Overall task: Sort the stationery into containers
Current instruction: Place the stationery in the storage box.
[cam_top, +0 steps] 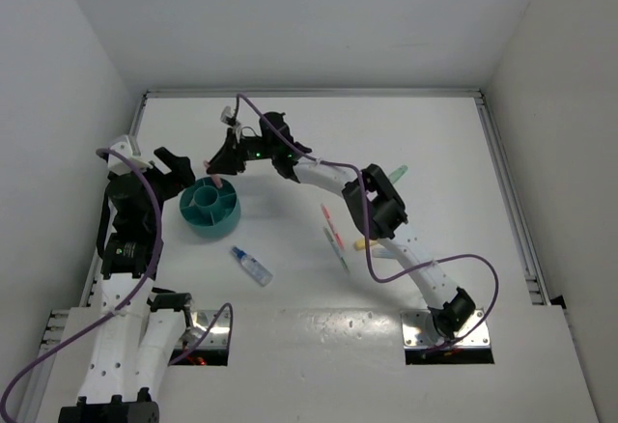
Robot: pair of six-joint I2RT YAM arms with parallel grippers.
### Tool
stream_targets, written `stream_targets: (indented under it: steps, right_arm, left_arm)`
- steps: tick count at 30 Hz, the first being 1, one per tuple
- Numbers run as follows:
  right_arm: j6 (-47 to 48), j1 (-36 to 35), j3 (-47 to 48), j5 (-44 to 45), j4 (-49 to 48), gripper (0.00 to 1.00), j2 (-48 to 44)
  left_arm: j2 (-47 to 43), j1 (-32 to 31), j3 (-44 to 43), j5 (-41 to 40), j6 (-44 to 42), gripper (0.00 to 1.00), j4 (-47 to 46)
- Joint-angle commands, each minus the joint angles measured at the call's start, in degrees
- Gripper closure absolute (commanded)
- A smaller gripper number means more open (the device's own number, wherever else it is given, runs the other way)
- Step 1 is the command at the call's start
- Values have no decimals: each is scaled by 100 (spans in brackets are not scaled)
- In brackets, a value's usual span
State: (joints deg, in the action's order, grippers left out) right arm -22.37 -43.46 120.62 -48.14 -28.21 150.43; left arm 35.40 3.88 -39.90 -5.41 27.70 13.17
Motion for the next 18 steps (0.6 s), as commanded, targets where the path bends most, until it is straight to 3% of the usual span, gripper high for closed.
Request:
stream_targets:
  steps: [1,2,6,10,13,14,15,16,17,18]
  right_arm:
    - [329,-92,58,-90,-80,87,-49]
    - [330,-92,58,-143,-80,82,-49]
    - [453,-92,6,-196,34,36,-128]
    - [514,-31,6,-196,105,38,-373]
    - [514,83,58,-135,279,62,-646]
    - [610,84,58,-39,411,73,-734]
    - [776,136,171,250,1030,100,-830]
    - [961,136,425,557,1515,100,-1049]
    - [1406,206,575,952,2042,100,-1164]
    - [1689,268,699,1887,3030,100,-1261]
  left_arm:
    - [-68,69,-9,14,60,14,-245]
    - [-68,69,-9,14,60,14,-245]
    - [-68,69,-9,14,60,14,-245]
    - [-68,69,-9,14,60,14,-245]
    - [-68,69,-9,14,60,17,-245]
    - [-68,69,-9,14,112,36,-245]
    - [-68,69,-9,14,112,53,-245]
    - [-68,69,-9,14,112,71,-245]
    - [-68,69,-9,14,112,96,-245]
    - [-68,69,-9,14,112,100,-245]
